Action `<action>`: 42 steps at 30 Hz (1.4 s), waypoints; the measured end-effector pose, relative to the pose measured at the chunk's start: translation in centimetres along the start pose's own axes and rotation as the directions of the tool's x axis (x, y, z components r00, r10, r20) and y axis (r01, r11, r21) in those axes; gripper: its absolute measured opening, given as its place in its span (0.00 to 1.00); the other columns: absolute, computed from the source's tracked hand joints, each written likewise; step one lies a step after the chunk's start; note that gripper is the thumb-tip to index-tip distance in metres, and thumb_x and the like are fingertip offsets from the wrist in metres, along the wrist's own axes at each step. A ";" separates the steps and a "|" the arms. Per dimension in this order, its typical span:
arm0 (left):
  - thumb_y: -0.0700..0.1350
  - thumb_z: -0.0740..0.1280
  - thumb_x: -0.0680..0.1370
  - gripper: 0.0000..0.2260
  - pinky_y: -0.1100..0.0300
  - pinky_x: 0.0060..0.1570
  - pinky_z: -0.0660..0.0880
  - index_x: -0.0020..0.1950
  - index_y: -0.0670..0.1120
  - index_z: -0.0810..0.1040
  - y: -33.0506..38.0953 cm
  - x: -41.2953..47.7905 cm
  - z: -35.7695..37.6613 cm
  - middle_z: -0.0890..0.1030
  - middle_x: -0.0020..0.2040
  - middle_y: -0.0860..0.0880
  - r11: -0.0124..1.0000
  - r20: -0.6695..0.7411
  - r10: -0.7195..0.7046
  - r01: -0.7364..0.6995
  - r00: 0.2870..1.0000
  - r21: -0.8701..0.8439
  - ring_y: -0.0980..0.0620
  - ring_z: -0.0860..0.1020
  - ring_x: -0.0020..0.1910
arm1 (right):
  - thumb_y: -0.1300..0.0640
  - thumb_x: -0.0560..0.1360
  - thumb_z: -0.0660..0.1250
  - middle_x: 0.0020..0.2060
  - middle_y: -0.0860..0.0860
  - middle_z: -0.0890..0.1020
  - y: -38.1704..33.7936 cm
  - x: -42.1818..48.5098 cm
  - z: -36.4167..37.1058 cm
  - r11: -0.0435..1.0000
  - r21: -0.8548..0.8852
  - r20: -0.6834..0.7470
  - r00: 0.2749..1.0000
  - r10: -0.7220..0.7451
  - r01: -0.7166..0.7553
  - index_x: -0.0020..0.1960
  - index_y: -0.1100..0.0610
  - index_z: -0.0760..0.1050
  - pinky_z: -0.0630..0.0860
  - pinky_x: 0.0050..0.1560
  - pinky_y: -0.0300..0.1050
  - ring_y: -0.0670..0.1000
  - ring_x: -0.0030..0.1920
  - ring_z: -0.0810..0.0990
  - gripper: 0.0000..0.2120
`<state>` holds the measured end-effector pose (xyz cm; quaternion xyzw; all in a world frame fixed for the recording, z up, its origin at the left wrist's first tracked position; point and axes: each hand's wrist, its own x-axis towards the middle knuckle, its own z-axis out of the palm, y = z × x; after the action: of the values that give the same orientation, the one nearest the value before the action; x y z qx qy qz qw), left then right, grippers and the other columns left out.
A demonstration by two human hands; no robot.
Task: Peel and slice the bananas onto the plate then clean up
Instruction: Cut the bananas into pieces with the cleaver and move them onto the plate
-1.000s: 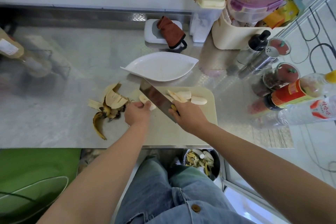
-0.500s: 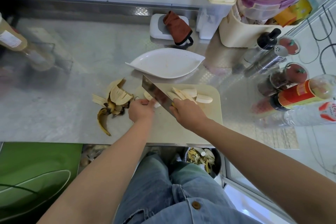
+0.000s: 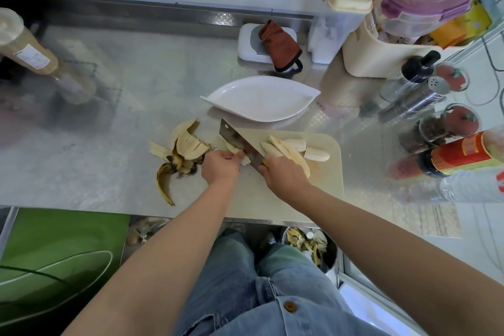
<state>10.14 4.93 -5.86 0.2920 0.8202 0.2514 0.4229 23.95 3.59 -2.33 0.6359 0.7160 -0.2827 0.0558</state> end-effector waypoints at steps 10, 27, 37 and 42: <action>0.53 0.74 0.72 0.10 0.53 0.51 0.79 0.35 0.52 0.77 0.7 -0.6 -0.4 0.84 0.41 0.46 0.994 0.005 0.036 -0.036 0.999 0.101 0.45 0.83 0.43 | 0.49 0.81 0.55 0.39 0.53 0.75 1.3 -1.5 -1.6 0.999 0.008 -0.074 0.996 -0.053 0.054 0.52 0.57 0.72 0.68 0.36 0.47 0.56 0.39 0.75 0.13; 0.45 0.70 0.74 0.11 0.58 0.41 0.68 0.55 0.45 0.77 0.8 -1.9 0.0 0.76 0.52 0.46 0.741 0.075 0.421 -0.391 0.904 0.546 0.47 0.74 0.51 | 0.50 0.80 0.59 0.31 0.53 0.73 5.3 -2.6 -1.2 0.977 0.214 -0.163 0.986 0.042 -0.006 0.39 0.55 0.64 0.64 0.32 0.46 0.56 0.33 0.72 0.14; 0.43 0.64 0.79 0.05 0.56 0.45 0.77 0.52 0.45 0.78 1.9 -2.2 0.7 0.80 0.44 0.50 0.919 0.042 0.387 -0.381 0.921 -0.103 0.51 0.78 0.43 | 0.50 0.79 0.62 0.26 0.53 0.76 7.3 -3.0 -3.0 0.780 0.621 -0.047 0.989 0.137 -0.078 0.42 0.60 0.74 0.69 0.22 0.40 0.48 0.20 0.70 0.14; 0.50 0.56 0.83 0.17 0.52 0.49 0.78 0.58 0.39 0.76 5.2 -4.2 2.7 0.81 0.52 0.40 0.730 0.628 0.040 0.406 0.777 -0.550 0.44 0.80 0.51 | 0.49 0.79 0.63 0.27 0.53 0.74 8.1 -4.4 -4.0 0.606 0.783 0.127 0.990 0.065 -0.140 0.41 0.55 0.74 0.68 0.24 0.38 0.48 0.22 0.69 0.12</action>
<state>15.80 6.14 -1.48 0.1002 0.5250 0.3718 0.7590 33.52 1.86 0.25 0.6229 0.4777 -0.5918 -0.1832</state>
